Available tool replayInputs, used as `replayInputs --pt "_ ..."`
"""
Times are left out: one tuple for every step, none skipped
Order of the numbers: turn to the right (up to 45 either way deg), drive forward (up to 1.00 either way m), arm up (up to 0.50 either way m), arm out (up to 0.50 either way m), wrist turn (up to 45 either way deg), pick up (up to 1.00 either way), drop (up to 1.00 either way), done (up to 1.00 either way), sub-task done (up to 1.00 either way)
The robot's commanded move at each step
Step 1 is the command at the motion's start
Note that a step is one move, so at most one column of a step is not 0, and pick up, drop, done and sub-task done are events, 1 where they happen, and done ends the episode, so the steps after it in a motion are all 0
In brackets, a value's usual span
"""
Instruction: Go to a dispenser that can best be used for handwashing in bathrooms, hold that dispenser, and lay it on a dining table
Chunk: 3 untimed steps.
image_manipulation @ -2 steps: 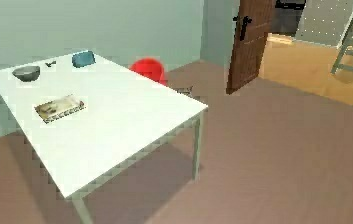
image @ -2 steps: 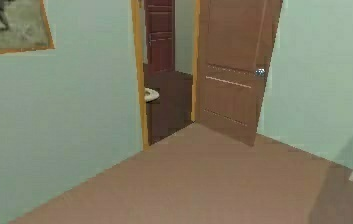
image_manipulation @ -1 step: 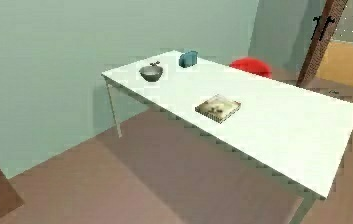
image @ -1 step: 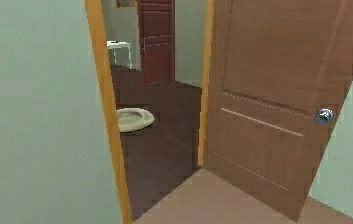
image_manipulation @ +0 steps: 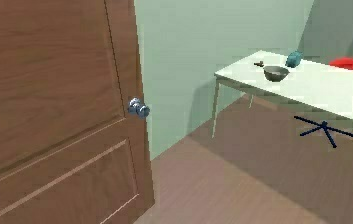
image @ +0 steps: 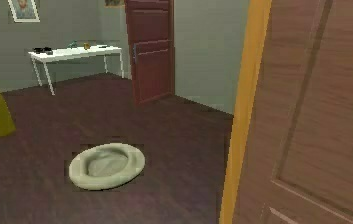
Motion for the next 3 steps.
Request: replayInputs --pt "12.0 0.0 0.0 0.0 0.0 0.0 0.0 0.0 0.0" --pt "0.0 0.25 0.0 0.0 0.0 0.0 0.0 0.0 0.0" --pt "-45.0 0.0 0.0 0.0 0.0 0.0 0.0 0.0 0.0"
